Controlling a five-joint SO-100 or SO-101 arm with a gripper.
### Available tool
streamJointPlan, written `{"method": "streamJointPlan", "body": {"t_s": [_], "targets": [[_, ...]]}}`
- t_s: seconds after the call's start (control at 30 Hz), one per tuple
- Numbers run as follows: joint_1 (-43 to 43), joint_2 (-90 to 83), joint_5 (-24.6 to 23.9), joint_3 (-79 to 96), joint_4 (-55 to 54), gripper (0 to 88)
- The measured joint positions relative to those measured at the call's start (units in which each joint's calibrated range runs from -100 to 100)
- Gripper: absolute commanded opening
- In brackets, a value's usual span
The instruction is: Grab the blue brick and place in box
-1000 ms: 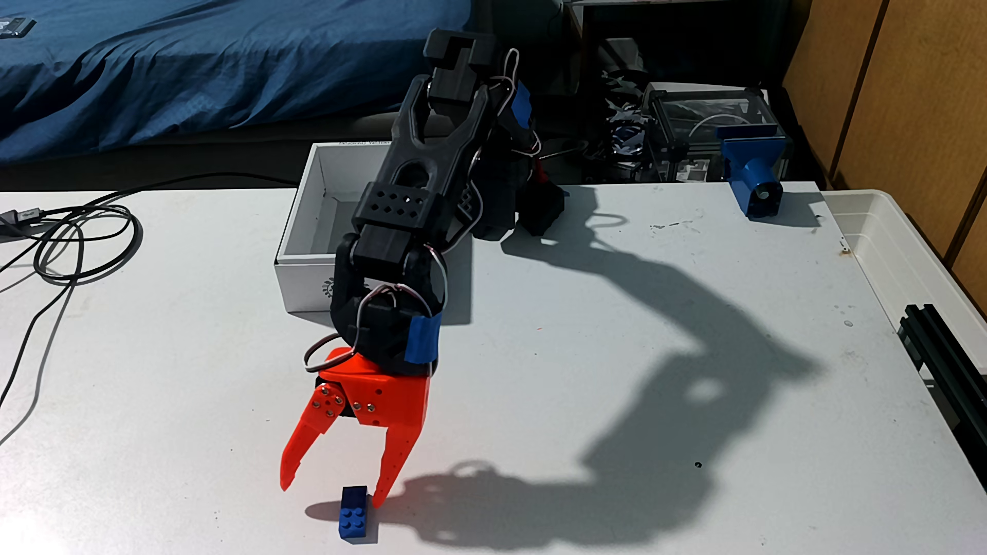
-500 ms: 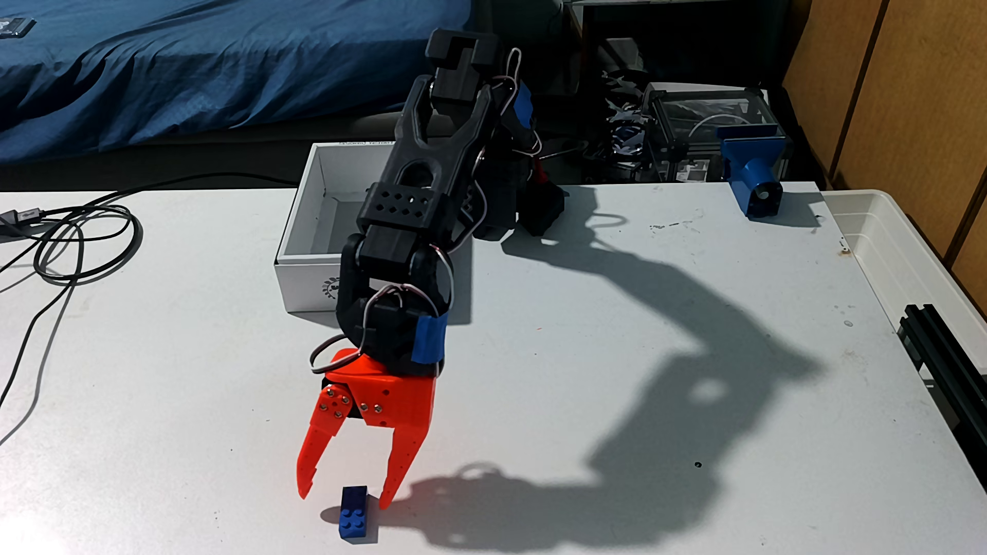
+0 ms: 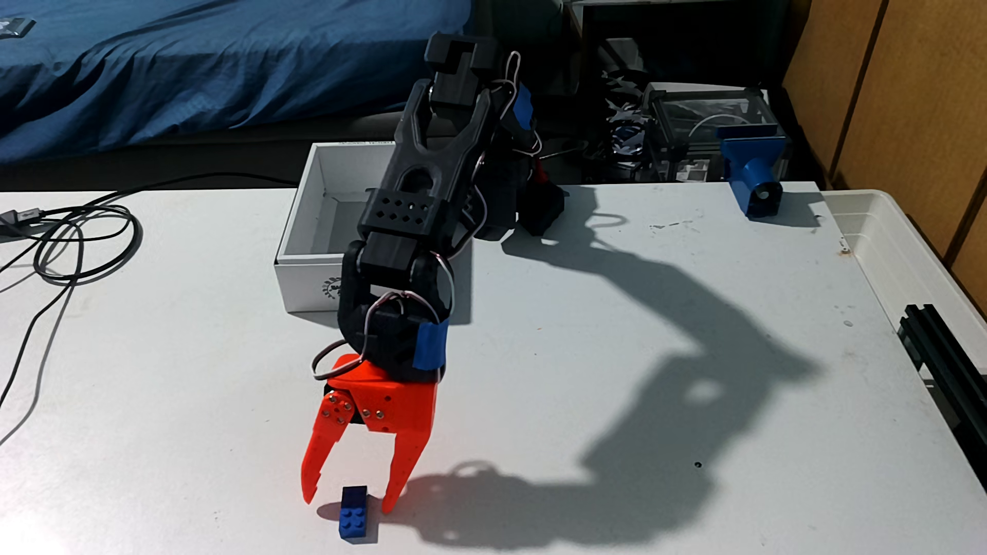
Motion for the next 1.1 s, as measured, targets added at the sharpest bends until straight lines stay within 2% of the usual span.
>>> {"method": "streamJointPlan", "body": {"t_s": [0.3,0.5,0.77,0.9,1.1], "targets": [[0.0,1.01,0.0,-1.61,0.0,24.6],[0.0,1.01,0.0,-1.61,0.0,14.8],[0.0,1.1,0.0,-1.7,0.0,12.9],[0.0,1.18,0.0,-1.7,0.0,1.0],[0.0,1.27,0.0,-1.7,-0.09,0.8]]}}
